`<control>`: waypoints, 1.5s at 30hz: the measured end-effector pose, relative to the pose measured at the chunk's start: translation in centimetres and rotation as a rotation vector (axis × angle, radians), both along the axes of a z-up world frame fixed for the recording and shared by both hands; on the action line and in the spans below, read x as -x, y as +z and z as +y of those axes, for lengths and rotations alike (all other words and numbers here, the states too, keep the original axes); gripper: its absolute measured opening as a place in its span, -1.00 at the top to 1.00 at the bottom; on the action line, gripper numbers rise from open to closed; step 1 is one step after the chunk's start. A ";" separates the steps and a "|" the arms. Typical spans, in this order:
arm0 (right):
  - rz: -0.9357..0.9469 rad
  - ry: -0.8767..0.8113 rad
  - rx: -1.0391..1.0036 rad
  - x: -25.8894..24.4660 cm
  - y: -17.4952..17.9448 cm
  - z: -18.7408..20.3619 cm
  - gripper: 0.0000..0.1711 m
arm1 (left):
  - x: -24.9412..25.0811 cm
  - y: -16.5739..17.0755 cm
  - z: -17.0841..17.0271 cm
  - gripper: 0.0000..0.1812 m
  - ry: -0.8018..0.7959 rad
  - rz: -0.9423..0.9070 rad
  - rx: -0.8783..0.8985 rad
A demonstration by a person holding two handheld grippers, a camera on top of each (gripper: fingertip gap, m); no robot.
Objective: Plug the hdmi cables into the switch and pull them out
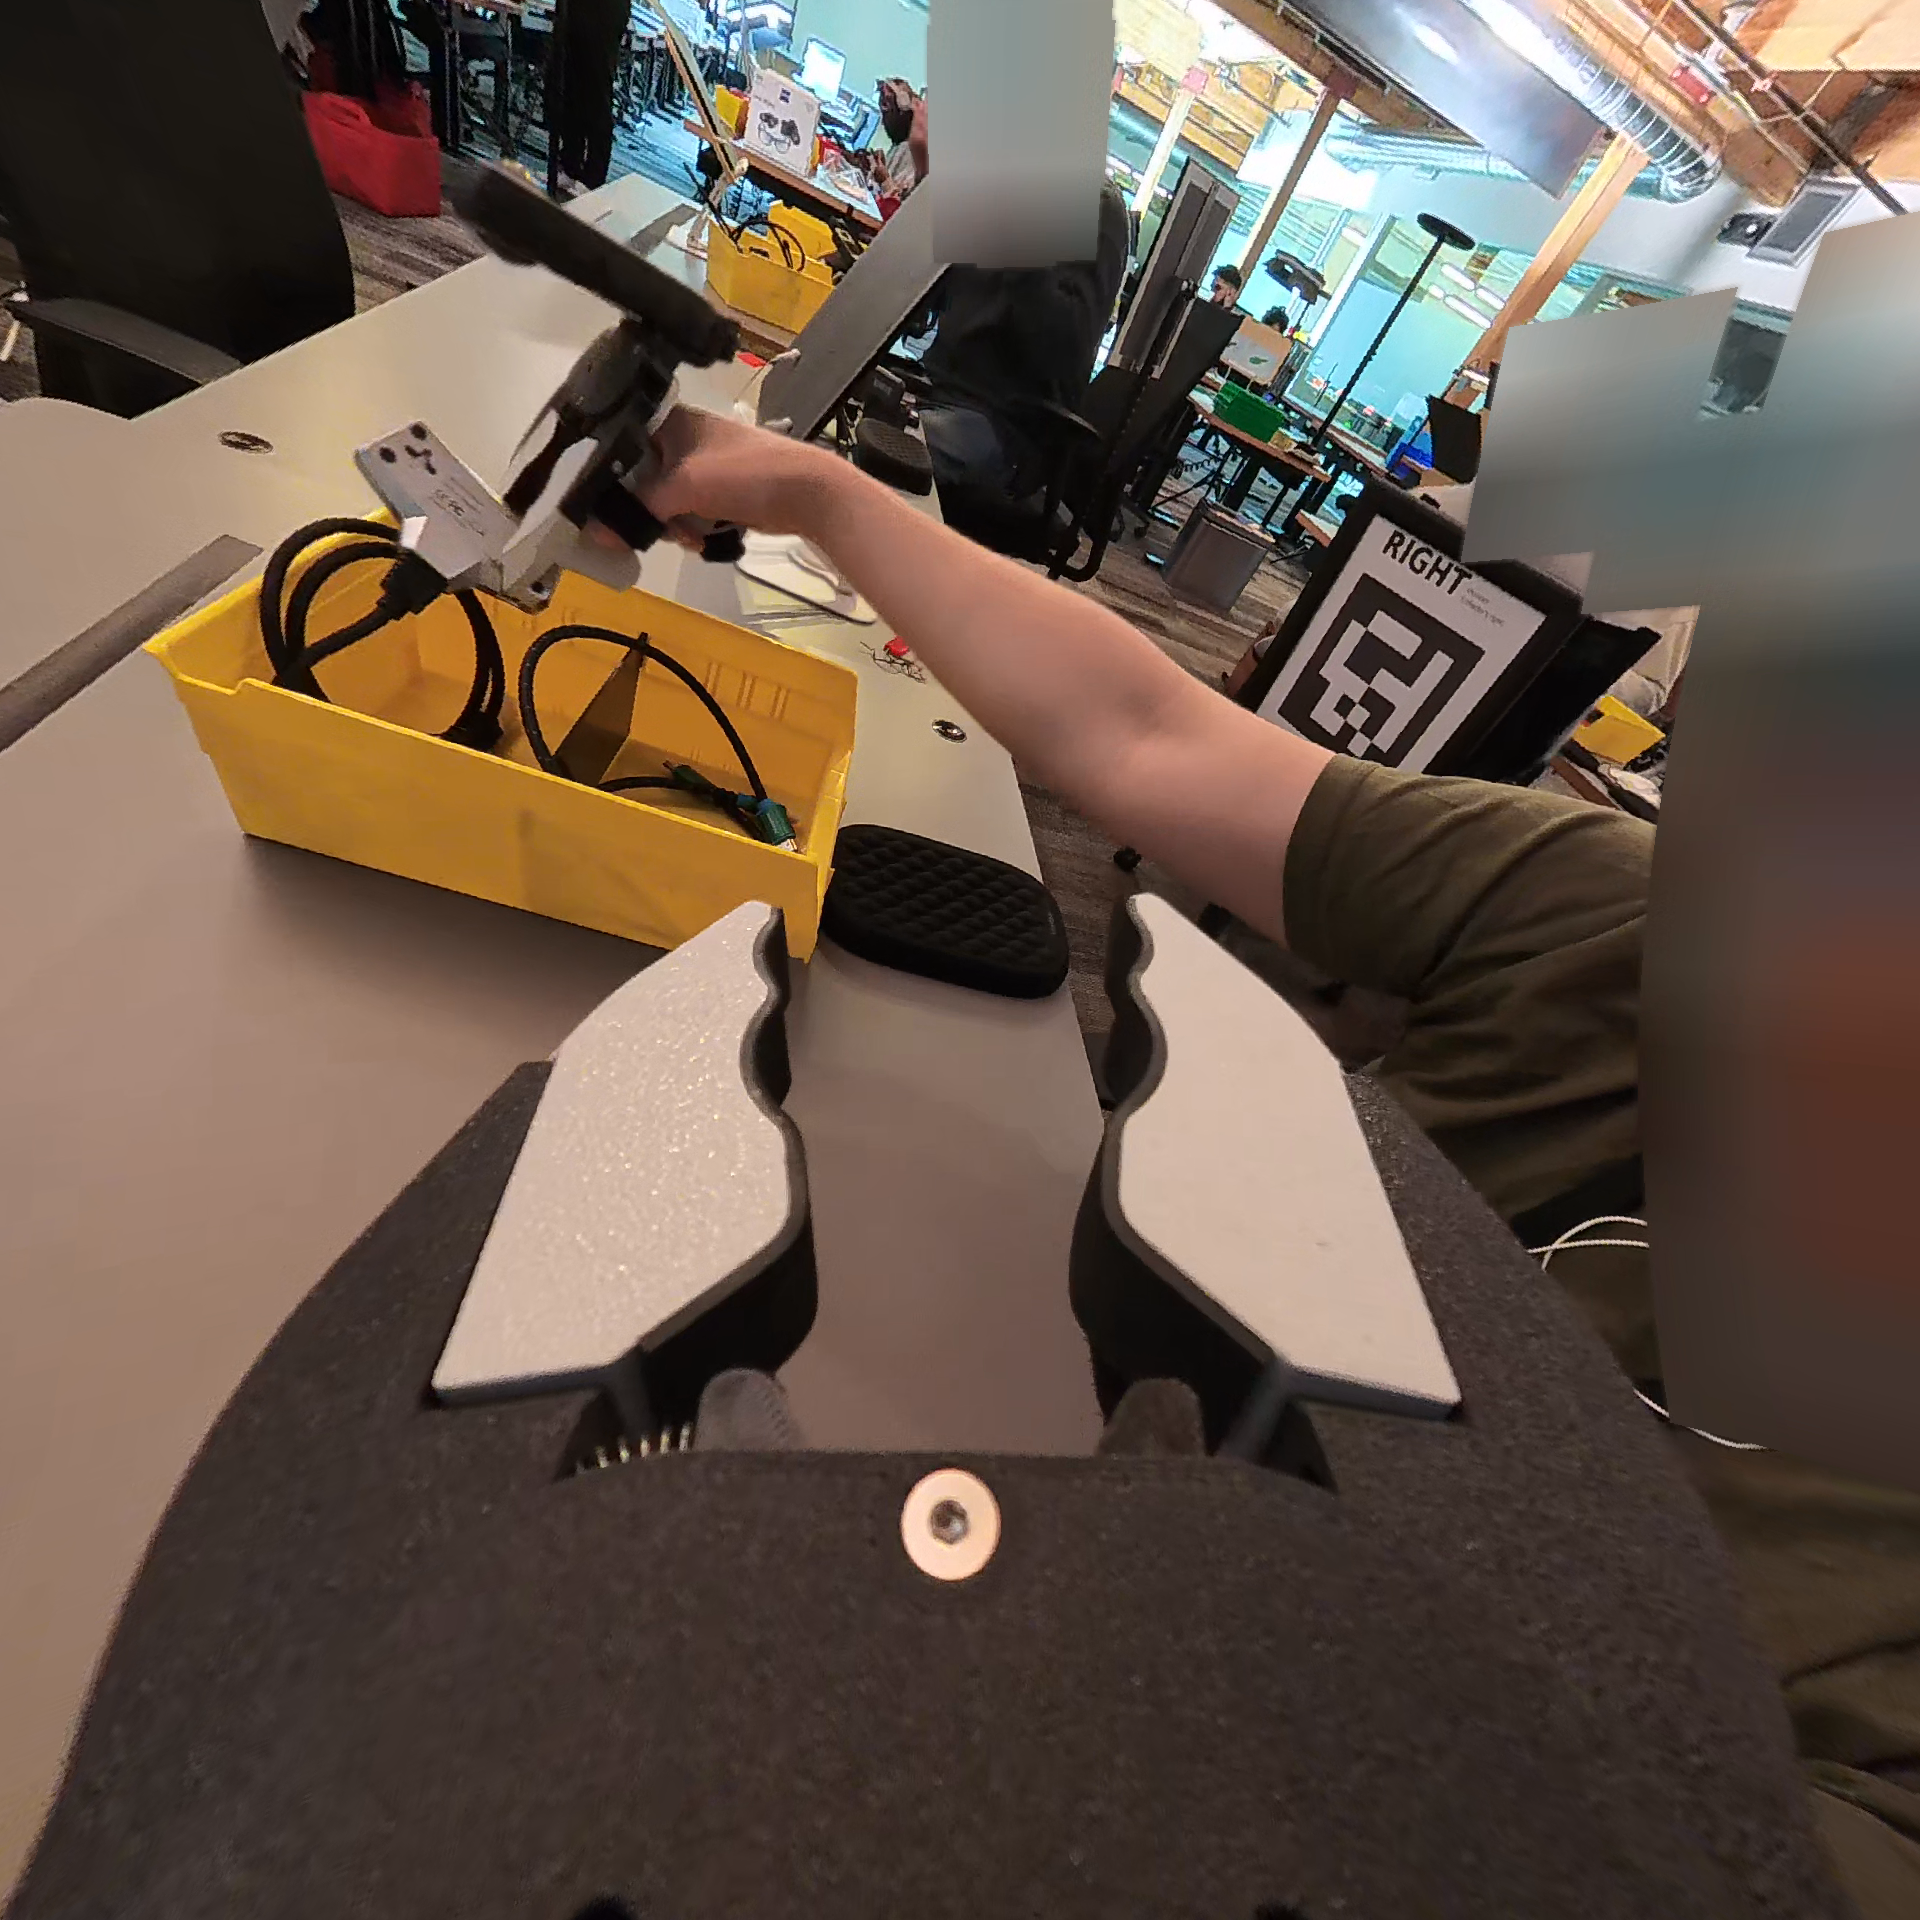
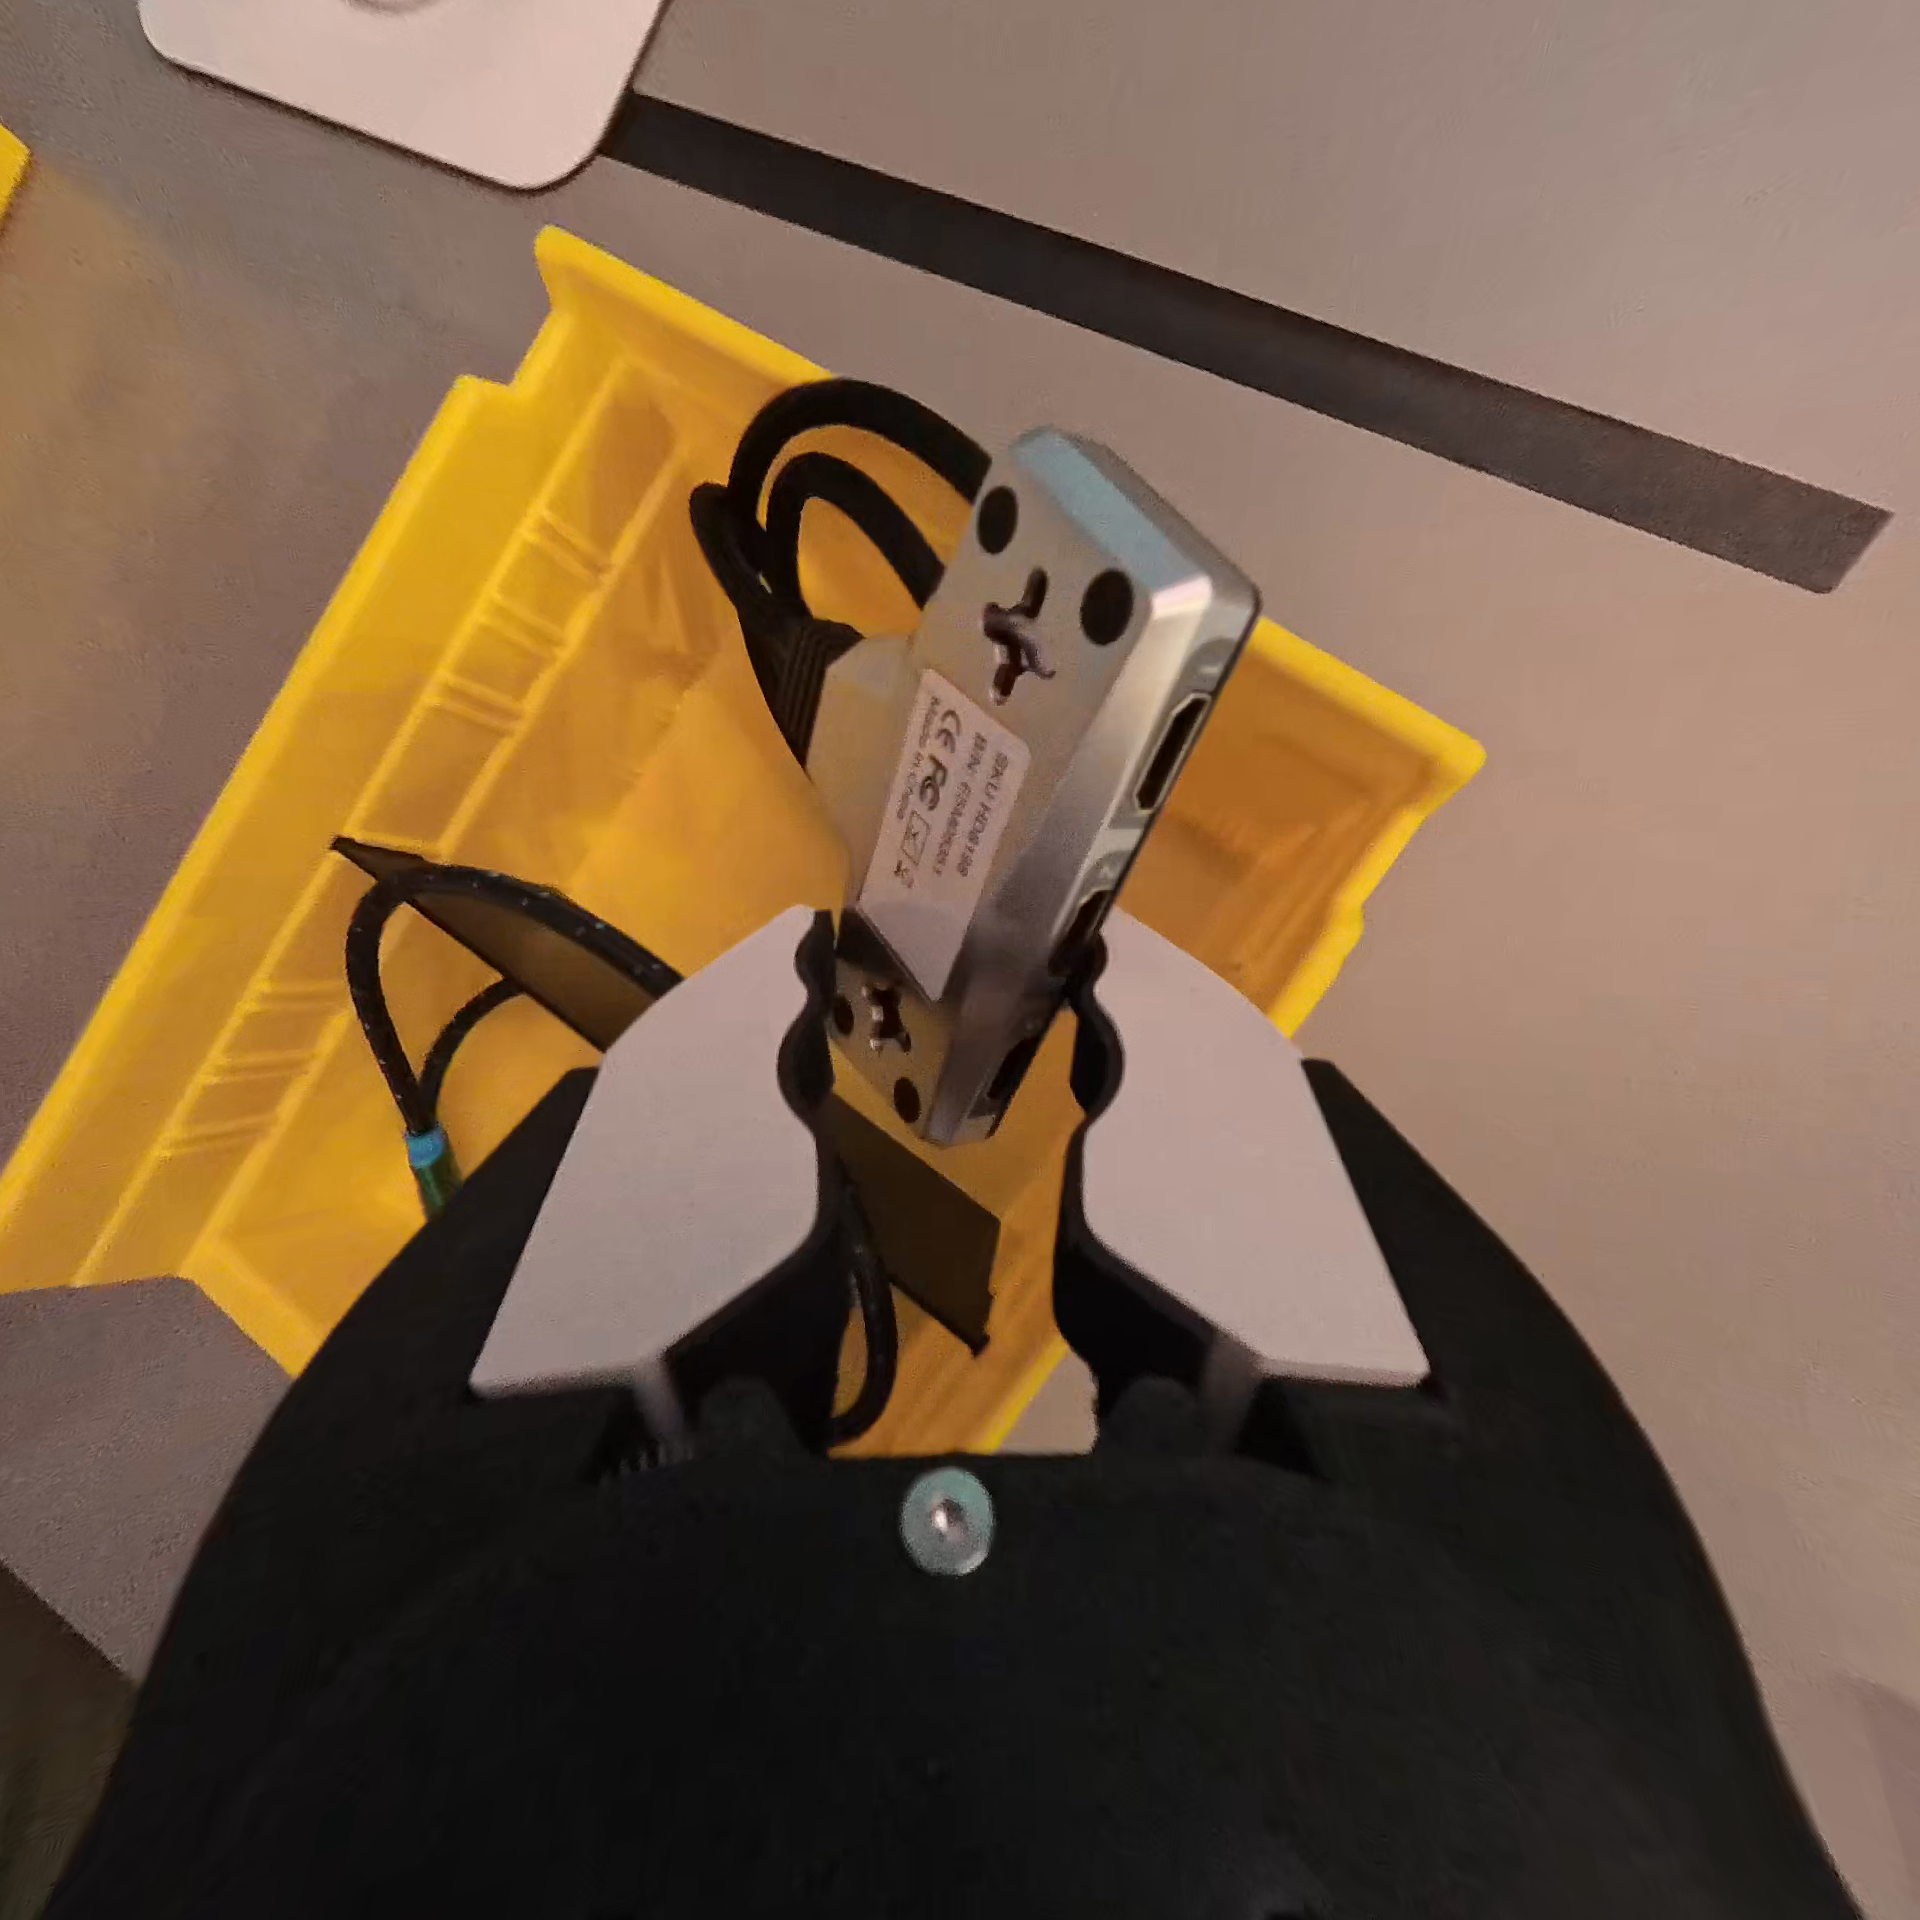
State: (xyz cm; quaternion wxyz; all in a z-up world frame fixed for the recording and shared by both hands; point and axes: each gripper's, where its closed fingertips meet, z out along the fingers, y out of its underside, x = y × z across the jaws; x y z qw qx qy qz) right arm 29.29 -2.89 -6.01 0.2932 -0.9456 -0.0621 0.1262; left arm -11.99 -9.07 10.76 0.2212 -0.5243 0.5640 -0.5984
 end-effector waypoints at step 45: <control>-0.244 0.009 -1.262 11.0 26.6 -9.1 0.47 | 13.0 -4.2 23.2 0.47 1.093 0.399 -0.322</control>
